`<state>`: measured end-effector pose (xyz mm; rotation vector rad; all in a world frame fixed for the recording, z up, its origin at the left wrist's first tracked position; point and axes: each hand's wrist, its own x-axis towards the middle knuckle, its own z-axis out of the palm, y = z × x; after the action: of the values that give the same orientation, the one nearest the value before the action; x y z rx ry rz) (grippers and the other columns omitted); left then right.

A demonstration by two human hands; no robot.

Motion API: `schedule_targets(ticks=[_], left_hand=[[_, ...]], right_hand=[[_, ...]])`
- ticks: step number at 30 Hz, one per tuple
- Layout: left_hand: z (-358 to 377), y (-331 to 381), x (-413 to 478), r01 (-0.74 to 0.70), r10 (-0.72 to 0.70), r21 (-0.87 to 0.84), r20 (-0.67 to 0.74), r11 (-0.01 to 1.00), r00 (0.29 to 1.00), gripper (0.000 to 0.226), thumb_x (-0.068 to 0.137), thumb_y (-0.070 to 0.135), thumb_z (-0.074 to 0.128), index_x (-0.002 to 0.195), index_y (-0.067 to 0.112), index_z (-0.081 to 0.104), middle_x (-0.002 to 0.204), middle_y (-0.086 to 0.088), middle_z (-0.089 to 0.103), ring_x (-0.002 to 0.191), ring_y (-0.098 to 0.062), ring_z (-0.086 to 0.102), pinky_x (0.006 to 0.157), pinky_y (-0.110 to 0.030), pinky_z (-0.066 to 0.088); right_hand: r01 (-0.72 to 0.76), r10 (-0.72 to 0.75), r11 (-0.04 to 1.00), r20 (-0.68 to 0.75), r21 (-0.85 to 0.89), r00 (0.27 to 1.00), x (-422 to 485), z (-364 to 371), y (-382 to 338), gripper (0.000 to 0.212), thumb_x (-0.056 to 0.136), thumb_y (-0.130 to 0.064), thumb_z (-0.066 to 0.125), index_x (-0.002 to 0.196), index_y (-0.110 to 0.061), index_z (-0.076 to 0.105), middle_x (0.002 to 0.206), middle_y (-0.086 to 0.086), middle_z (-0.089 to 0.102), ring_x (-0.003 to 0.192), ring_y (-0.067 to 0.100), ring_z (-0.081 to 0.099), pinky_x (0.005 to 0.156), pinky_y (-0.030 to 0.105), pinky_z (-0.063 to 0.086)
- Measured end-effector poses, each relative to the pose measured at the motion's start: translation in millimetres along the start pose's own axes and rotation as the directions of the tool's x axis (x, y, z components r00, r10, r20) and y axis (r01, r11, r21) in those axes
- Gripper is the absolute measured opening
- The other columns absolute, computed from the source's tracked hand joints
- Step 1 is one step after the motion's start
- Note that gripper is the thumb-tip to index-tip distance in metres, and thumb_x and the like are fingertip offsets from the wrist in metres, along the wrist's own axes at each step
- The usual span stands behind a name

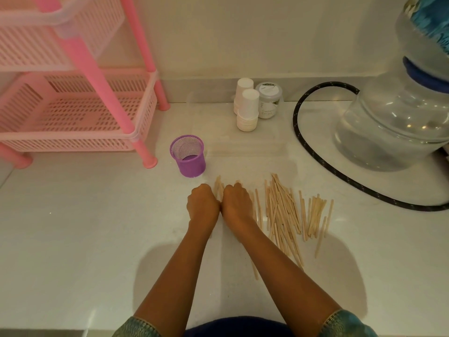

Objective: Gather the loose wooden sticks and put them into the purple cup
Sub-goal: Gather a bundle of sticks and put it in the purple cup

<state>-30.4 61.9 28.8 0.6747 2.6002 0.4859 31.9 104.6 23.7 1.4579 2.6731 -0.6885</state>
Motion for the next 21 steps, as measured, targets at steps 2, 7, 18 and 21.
schedule_targets(ticks=[2, 7, 18, 21], left_hand=[[0.5, -1.3, 3.0, 0.011, -0.011, -0.034, -0.003, 0.999, 1.000, 0.007, 0.083, 0.007, 0.066, 0.082, 0.006, 0.059, 0.085, -0.013, 0.066, 0.075, -0.024, 0.064, 0.063, -0.028, 0.047], [0.2, -4.9, 12.1, 0.048, -0.047, -0.099, 0.012, 0.994, 0.999, 0.009, 0.077, 0.008, 0.068, 0.082, 0.003, 0.063, 0.077, -0.008, 0.060, 0.070, -0.021, 0.059, 0.060, -0.027, 0.044], [5.8, -8.9, 14.5, 0.043, -0.038, -0.157, 0.034, 0.987, 0.999, 0.011, 0.079, 0.012, 0.070, 0.076, 0.003, 0.064, 0.063, -0.004, 0.053, 0.056, -0.013, 0.050, 0.050, -0.017, 0.034], [12.1, -8.6, 7.7, 0.015, -0.016, -0.201, -0.002, 0.979, 1.000, 0.020, 0.079, 0.004, 0.064, 0.061, 0.005, 0.053, 0.050, 0.001, 0.041, 0.045, -0.009, 0.040, 0.045, -0.017, 0.026]], right_hand=[[0.005, -0.005, 1.000, 0.011, 0.001, 1.000, 0.8, -0.1, -1.4, 0.016, 0.094, -0.006, 0.053, 0.107, -0.004, 0.062, 0.114, 0.015, 0.061, 0.100, 0.025, 0.061, 0.078, 0.030, 0.049], [-0.016, 0.016, 1.000, 0.058, -0.004, 0.998, 6.7, -7.3, -2.1, 0.014, 0.094, -0.004, 0.053, 0.098, -0.003, 0.066, 0.101, 0.014, 0.068, 0.089, 0.026, 0.066, 0.068, 0.028, 0.047], [-0.072, 0.064, 0.996, 0.135, 0.053, 0.989, 15.5, -15.1, 2.1, 0.015, 0.089, -0.014, 0.064, 0.101, -0.004, 0.062, 0.099, 0.013, 0.065, 0.090, 0.026, 0.065, 0.073, 0.028, 0.048], [-0.088, 0.076, 0.993, 0.146, 0.079, 0.986, 14.9, -15.4, 4.8, 0.010, 0.090, -0.012, 0.062, 0.081, -0.009, 0.057, 0.080, 0.008, 0.055, 0.074, 0.022, 0.056, 0.066, 0.026, 0.042]])
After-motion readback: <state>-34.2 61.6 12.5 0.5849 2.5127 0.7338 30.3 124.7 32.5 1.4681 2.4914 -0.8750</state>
